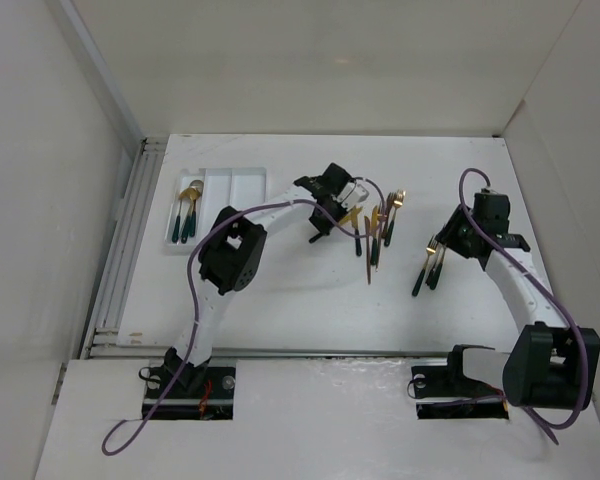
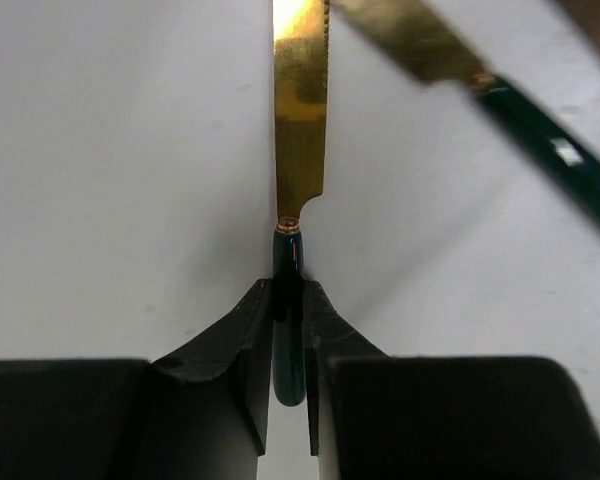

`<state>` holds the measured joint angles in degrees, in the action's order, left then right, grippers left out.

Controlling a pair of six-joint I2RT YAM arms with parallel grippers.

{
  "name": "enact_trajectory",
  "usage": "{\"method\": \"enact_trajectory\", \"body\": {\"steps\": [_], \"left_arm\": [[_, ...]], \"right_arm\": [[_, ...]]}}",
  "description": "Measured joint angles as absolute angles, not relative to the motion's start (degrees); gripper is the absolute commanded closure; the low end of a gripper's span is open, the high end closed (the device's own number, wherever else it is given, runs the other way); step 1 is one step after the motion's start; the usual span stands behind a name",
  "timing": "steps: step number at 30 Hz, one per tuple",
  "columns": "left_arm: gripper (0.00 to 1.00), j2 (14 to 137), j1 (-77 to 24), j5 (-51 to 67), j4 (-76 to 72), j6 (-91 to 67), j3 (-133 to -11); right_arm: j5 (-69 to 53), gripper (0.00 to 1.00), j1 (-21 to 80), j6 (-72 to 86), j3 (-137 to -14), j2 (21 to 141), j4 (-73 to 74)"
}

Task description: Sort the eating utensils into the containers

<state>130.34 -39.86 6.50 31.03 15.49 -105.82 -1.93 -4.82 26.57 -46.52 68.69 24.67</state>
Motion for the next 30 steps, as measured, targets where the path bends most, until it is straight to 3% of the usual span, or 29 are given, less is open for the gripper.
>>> {"method": "enact_trajectory", "body": {"steps": [8, 13, 20, 30], "left_arm": [[1.0, 128.33, -38.28, -19.09, 29.36, 20.49, -102.74], [1.0, 126.45, -37.76, -26.61, 27.83, 22.41, -102.72], [1.0, 120.88, -30.87, -13.5, 28.18, 16.1, -102.94], [1.0, 98.96, -7.05, -1.91, 20.21, 5.43, -87.09]], "right_arm": [[-1.98, 0.54, -4.82, 26.87, -45.08, 67.4, 24.36], [-2.04, 0.54, -4.82, 27.29, -44.51, 67.4, 23.99], [-2.87, 0.54, -4.82, 27.88, -44.1, 66.48, 23.51], [-5.23, 0.54, -4.82, 28.62, -44.01, 67.81, 20.64]]}}
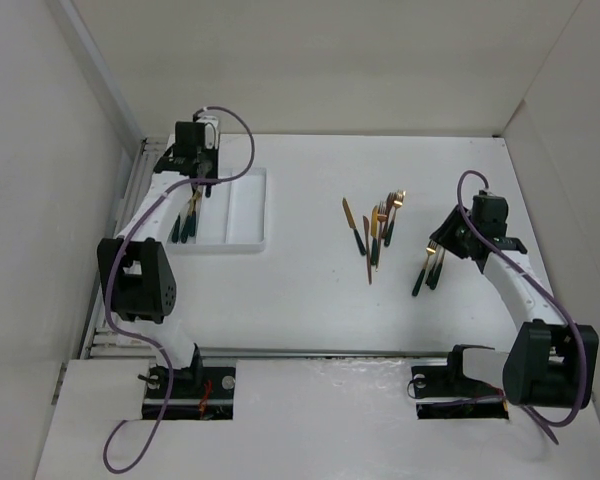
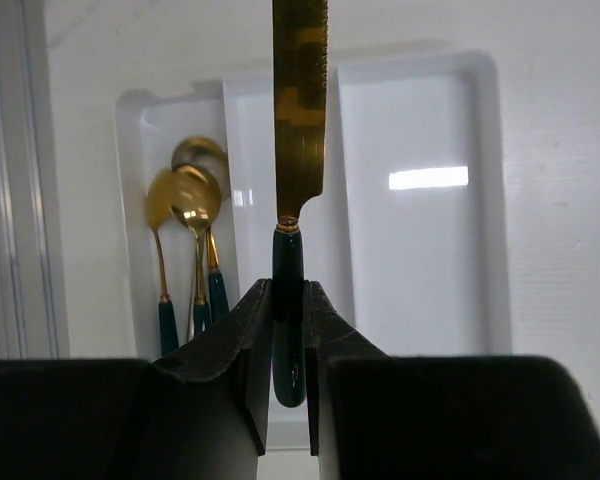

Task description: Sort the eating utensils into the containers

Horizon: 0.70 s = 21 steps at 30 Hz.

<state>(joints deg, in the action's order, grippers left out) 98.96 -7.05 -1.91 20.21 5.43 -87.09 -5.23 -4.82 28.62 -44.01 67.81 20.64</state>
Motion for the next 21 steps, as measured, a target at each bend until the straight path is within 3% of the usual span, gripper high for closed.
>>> {"method": "enact_trajectory", "body": {"steps": [8, 21], "left_arm": [[1.0, 101.71, -6.11, 2.66, 19.05, 5.39, -73.93], [1.0, 106.69, -0.8, 5.34, 17.26, 4.82, -73.43]], "right_arm": [[-6.46, 0.54, -4.82, 28.75, -44.01, 71.44, 19.62], [-6.5, 0.54, -4.82, 28.45, -44.03, 71.81, 19.18]]}}
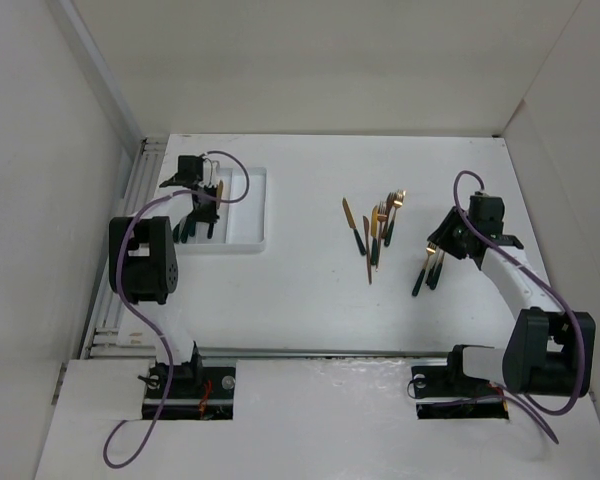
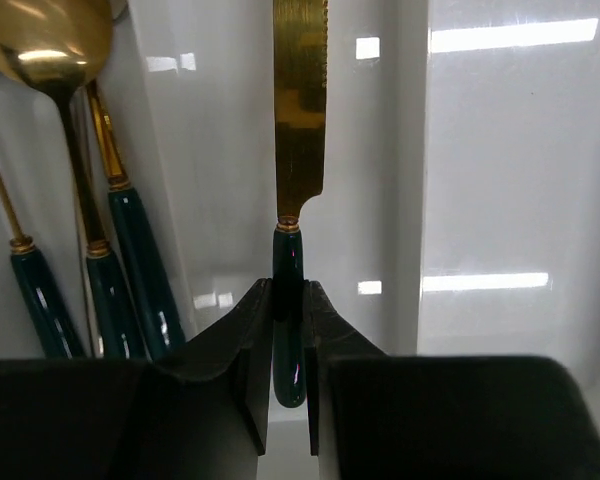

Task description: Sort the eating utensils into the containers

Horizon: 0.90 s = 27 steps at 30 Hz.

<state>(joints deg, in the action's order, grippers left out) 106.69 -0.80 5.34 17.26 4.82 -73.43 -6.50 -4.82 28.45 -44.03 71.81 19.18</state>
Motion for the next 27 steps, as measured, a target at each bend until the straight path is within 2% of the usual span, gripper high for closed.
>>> {"method": "enact_trajectory", "body": {"steps": [1, 5, 10, 16, 21, 22, 25, 27], "left_arm": [[0.84, 107.11, -0.84, 5.8, 17.21, 4.78, -73.43], [0.52, 109.03, -1.1, 6.81, 17.3, 4.49, -73.43], [0.51, 109.12, -0.99, 6.07, 18.39, 4.27, -76.69], [0.45, 107.7, -1.85, 1.65, 20.45, 3.95, -88.33], [0.32, 102.28, -10.13, 0.14, 20.27, 3.2, -94.63], [0.16, 101.71, -13.17, 0.73, 19.77, 2.79, -95.11], [0.0, 101.82, -22.74, 3.16, 19.09, 1.39, -94.74], [0.0, 104.12, -29.41, 4.95, 19.29, 0.19, -94.39]], "right_arm": [[-6.5, 0.53, -4.82, 28.4, -44.05, 71.94, 19.18], [-6.48, 0.53, -4.82, 28.25, -44.21, 72.75, 19.14], [-6.52, 0.53, -4.82, 28.08, -44.53, 72.99, 19.18], [-6.55, 0.52, -4.82, 28.05, -44.91, 73.3, 19.05], [-6.52, 0.46, -4.82, 27.97, -44.91, 72.07, 19.35], [-6.48, 0.44, -4.82, 27.83, -44.91, 71.42, 19.64], [-6.48, 0.39, -4.82, 27.66, -44.91, 68.88, 20.84], [-6.46, 0.38, -4.82, 27.35, -44.86, 66.89, 21.69]]}}
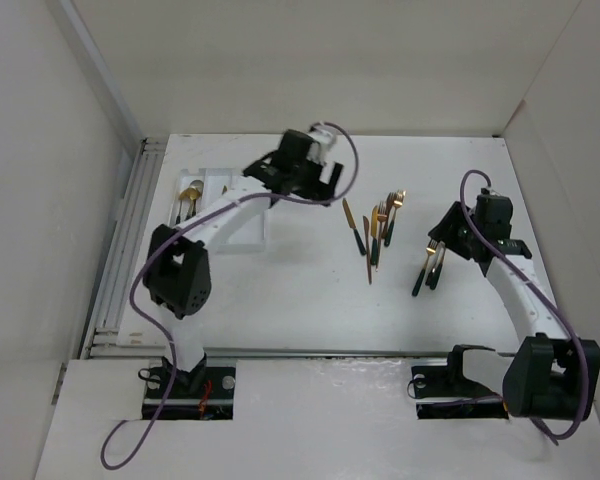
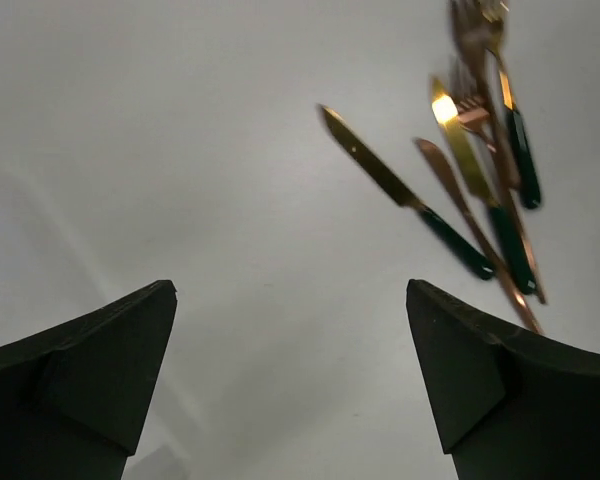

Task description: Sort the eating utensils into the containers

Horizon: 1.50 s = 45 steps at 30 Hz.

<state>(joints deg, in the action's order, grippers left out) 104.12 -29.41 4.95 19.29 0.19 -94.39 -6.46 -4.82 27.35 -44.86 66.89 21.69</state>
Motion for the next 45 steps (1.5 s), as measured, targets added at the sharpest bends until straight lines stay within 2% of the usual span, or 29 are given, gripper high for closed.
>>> {"method": "enact_trajectory", "body": {"steps": [4, 9, 16, 27, 28, 36, 40, 41, 45], "left_arm": [[0.0, 113.67, -38.87, 7.75, 20.49, -2.66, -96.47], [0.0, 126.04, -41.5, 8.38, 23.24, -7.53, -103.9], [0.0, 127.26, -40.82, 6.52, 24.23, -12.75, -105.27], [0.0, 131.37, -45.3, 3.05, 25.04, -14.48, -107.98], [0.05, 131.94, -45.41, 2.57, 25.08, -14.41, -108.18], [0.19, 133.01, -45.87, -0.58, 25.06, -13.1, -109.3], [0.37, 133.29, -46.52, -2.66, 25.06, -11.4, -109.34], [0.5, 133.34, -46.54, -3.03, 25.06, -10.9, -109.34], [0.73, 133.38, -46.68, -3.81, 25.12, -8.47, -109.1]], "right_arm": [[-6.48, 0.39, -4.82, 27.24, -44.03, 62.13, 23.9], [-6.48, 0.42, -4.82, 27.57, -42.52, 56.82, 26.33], [-5.58, 0.45, -4.8, 28.32, -42.09, 54.72, 28.67], [-4.71, 0.46, -4.8, 28.38, -42.09, 55.83, 29.26], [-4.71, 0.46, -4.8, 28.38, -42.06, 55.94, 29.28], [-3.51, 0.46, -4.8, 28.29, -41.82, 55.96, 29.41], [-3.2, 0.46, -4.8, 28.12, -41.78, 55.96, 29.58], [-3.16, 0.46, -4.8, 28.01, -41.78, 55.96, 29.58], [-2.76, 0.46, -4.8, 27.4, -41.8, 56.01, 29.58]]}}
